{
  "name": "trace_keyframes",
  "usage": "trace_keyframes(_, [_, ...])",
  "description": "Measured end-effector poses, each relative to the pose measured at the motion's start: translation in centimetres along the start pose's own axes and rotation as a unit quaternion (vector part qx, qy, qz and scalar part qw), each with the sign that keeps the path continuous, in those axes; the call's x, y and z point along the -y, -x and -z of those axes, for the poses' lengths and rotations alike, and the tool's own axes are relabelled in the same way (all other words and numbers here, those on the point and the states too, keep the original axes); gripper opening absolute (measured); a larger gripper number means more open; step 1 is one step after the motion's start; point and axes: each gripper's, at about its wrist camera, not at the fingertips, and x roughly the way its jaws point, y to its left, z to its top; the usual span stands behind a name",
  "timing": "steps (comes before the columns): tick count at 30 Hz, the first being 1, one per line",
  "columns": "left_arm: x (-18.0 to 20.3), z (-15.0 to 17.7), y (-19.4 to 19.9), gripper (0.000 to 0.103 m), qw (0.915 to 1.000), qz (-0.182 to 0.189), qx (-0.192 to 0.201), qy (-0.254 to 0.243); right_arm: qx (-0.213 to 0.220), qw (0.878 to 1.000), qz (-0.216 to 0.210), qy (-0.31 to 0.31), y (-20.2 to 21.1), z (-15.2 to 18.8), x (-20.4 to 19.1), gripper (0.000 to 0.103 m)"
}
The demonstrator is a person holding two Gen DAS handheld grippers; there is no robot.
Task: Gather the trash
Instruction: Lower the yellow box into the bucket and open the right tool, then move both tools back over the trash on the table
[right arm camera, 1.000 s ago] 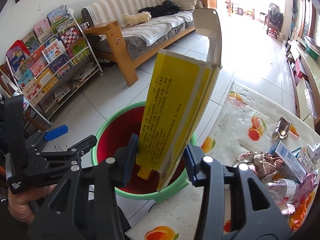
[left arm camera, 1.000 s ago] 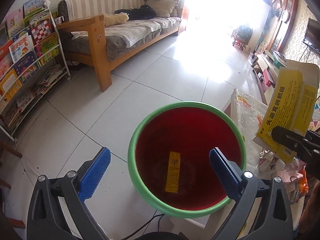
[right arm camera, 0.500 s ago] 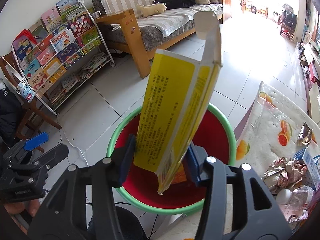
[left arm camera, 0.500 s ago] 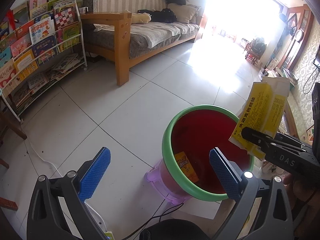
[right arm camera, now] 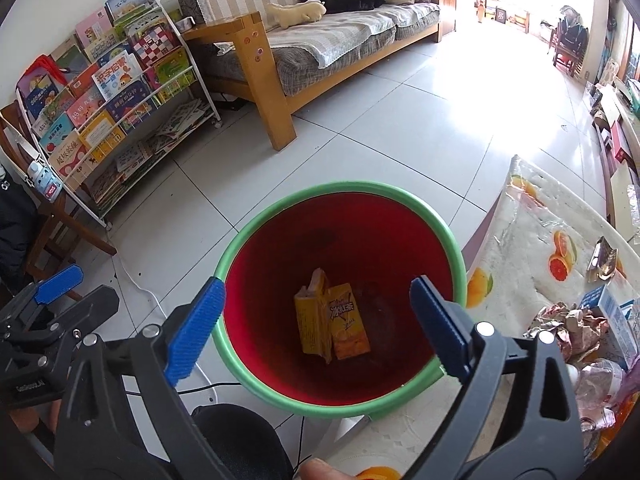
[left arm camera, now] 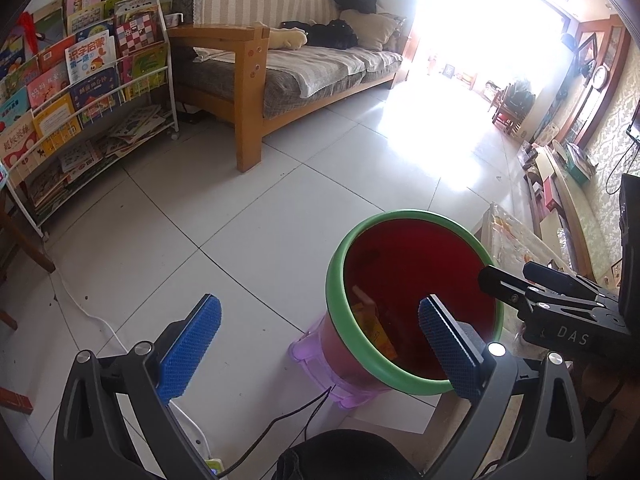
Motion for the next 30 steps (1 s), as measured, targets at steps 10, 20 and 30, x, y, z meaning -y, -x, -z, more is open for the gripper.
trace_keyframes(10, [8.0,1.0,1.5,0.095,0.9965,0.058,0.008,-0.060,0.041,0.997,0.032,-0.054,7.2,3.2,6.2,0.094])
trace_keyframes(20, [21.4,4.9,2.1,0.095,0.9760,0.136,-0.015,-0.170,0.067,0.982,0.106,-0.143,15.4,10.4,18.0,0.096])
trace_keyframes(30, [34.0,10.4,0.1,0.095,0.9312,0.166,-0.052,-0.320,0.063,0.952,0.176,-0.241,20.7,19.2,28.6,0.096])
